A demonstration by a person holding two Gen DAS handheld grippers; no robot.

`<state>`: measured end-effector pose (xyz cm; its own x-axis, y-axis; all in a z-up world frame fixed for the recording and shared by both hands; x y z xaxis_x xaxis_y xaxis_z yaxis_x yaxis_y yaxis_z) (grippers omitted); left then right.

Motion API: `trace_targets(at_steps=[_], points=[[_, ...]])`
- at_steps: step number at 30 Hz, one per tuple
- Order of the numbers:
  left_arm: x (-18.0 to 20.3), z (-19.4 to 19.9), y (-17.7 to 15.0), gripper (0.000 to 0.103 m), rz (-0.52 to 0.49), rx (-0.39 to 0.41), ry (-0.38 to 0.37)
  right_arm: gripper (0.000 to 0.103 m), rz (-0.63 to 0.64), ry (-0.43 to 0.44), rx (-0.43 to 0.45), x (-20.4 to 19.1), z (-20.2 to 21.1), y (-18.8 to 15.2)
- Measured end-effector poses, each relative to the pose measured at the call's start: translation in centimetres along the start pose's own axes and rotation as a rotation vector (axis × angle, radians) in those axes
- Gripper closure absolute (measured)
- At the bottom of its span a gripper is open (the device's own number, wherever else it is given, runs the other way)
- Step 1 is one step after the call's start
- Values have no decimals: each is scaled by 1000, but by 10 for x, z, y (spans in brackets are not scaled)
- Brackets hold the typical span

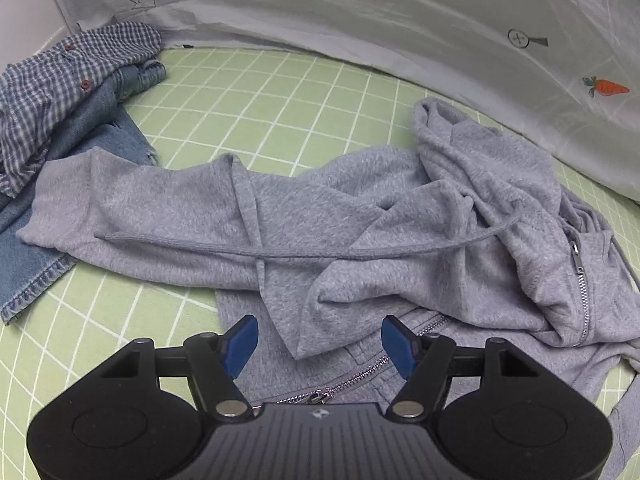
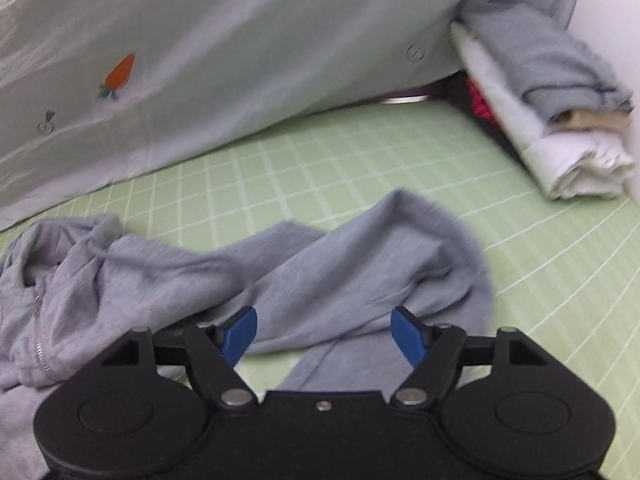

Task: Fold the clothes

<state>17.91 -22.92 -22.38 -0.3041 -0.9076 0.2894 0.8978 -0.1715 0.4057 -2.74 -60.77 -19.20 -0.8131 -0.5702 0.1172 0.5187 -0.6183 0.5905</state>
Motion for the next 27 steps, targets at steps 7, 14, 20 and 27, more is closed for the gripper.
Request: trace_targets(at_steps=[7,14,20,27], points=[[3,-4,28,98,-66,24,-25,29,87,47,-46,-47,-1,-33],[13,9,122,99,-138,189,-74,33,77,28,-52,-48,-6,-33],[32,18,224,98,-196,402,-61,34,80,21,-15,-50,-2,-25],[16,-6,159,56,-169,273,-27,33,71,76,-69,-64,3,-44]])
Point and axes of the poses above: each gripper's, at about its wrist camera, not at the fingertips, and z roughly against the way its jaws point, x to its right, y to its top, the point moved 10 cm from there along -z, roughly the way its jaws point, and after that the axes turned 13 degrees about -y, right-handed, at the moved point
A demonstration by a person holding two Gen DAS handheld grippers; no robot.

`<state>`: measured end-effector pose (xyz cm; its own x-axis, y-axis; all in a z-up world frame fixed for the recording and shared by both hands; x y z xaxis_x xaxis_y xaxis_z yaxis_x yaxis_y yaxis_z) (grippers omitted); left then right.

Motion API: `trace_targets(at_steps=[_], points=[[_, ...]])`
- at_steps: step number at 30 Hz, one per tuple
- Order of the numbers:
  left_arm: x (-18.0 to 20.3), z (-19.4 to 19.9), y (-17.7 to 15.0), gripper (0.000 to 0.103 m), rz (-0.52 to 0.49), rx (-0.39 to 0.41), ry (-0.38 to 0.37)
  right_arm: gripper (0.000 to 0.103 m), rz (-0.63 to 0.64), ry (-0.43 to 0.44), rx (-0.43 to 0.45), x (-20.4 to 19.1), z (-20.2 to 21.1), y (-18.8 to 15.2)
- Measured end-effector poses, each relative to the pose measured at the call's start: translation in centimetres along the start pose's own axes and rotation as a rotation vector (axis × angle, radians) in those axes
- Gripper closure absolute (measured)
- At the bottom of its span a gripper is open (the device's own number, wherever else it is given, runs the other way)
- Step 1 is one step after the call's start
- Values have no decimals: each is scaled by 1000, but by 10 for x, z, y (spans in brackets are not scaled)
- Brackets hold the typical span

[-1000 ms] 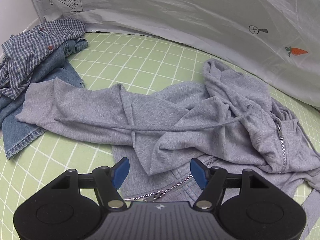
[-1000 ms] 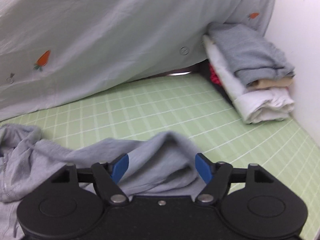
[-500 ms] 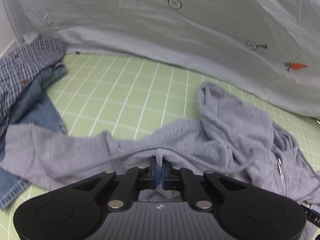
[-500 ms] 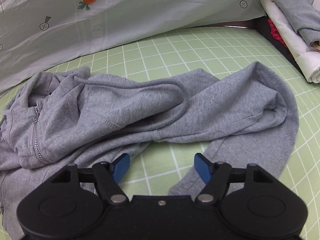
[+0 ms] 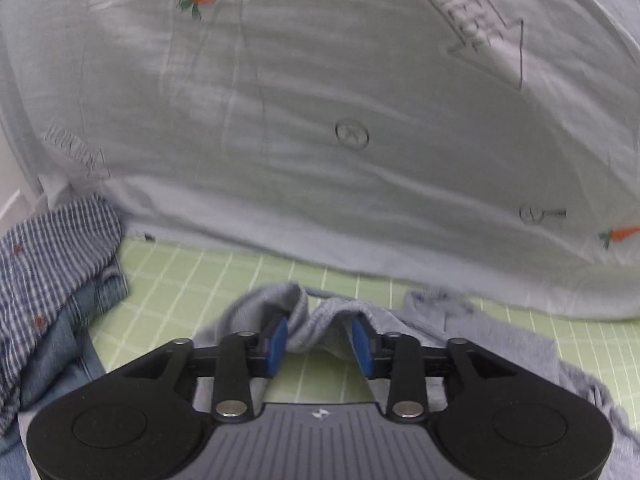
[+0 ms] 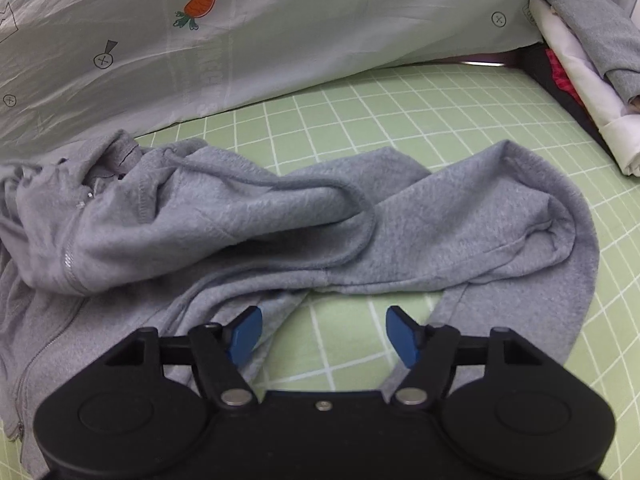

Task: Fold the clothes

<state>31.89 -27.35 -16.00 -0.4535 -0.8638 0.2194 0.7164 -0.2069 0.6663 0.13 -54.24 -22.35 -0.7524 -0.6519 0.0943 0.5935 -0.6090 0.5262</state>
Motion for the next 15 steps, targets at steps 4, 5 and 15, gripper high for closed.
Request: trace_targets(at_steps=[4,5,15], points=[[-12,-1,-69,44,48,-143,-22,27,-17,58,-38,-15,4,-16],[-15,-1,-79,41,48,-162,-17,25,-23,84,-50,-19,5,-18],[-17,-17,-99,70,46,-220,-80,33,26,184,-121,-56,4,-32]])
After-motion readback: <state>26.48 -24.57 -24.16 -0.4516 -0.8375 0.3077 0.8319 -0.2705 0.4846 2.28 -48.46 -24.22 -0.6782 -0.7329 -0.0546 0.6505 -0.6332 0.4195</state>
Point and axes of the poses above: each gripper's, at about its wrist camera, not at the fingertips, and z roughly against the way its jaws point, x to its right, y to its top, the point moved 10 cm from there along -z, roughly the way its jaws point, and after that the axes turned 13 degrees about -y, right-handed, at the moved point
